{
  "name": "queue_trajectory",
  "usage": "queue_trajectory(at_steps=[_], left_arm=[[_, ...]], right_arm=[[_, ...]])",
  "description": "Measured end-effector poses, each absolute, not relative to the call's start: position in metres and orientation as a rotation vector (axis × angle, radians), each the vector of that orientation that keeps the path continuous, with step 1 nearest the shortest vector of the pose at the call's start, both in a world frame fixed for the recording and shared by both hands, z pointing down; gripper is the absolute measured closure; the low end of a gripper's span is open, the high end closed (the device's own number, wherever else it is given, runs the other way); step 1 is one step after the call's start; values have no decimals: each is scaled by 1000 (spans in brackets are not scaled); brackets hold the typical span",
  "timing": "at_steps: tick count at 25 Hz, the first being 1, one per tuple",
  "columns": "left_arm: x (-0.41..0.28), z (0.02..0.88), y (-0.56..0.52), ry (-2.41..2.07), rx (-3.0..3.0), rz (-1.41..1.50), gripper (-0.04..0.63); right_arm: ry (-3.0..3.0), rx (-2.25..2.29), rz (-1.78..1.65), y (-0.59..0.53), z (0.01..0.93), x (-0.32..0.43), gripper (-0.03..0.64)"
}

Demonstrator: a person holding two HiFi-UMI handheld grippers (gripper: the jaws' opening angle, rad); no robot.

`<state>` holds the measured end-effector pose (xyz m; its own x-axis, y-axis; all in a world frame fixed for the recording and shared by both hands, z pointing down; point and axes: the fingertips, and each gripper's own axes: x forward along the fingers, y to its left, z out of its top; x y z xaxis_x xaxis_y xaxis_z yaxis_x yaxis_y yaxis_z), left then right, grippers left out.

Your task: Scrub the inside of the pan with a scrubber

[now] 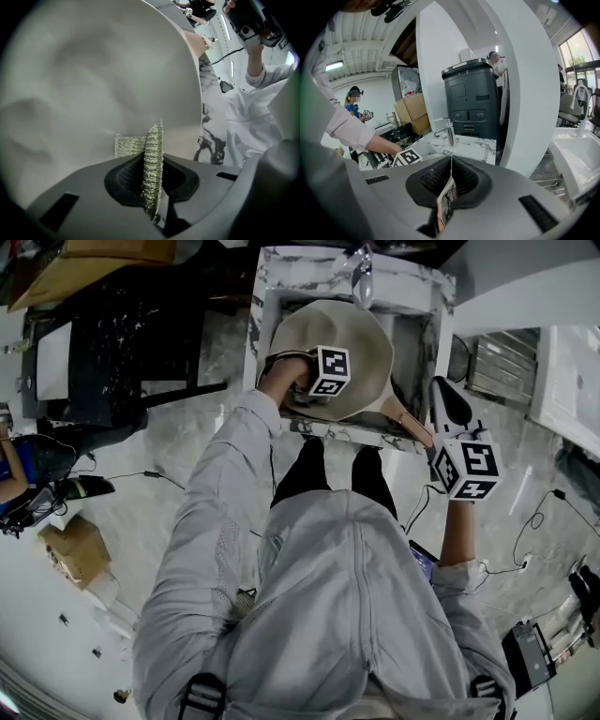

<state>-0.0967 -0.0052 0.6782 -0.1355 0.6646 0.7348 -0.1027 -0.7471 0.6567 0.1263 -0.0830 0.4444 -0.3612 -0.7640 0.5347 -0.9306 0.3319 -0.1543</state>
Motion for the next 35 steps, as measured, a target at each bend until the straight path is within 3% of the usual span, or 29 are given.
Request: queue_trajectory(at_steps=[17, 35], left_arm=[[-122, 727, -116, -30, 1691, 2173, 525], [-51, 736, -200, -548, 2160, 2072, 525]], right_arm=[[-2188, 1530, 665, -85, 456, 140, 581], [-2137, 1558, 712, -77, 466, 162, 581]])
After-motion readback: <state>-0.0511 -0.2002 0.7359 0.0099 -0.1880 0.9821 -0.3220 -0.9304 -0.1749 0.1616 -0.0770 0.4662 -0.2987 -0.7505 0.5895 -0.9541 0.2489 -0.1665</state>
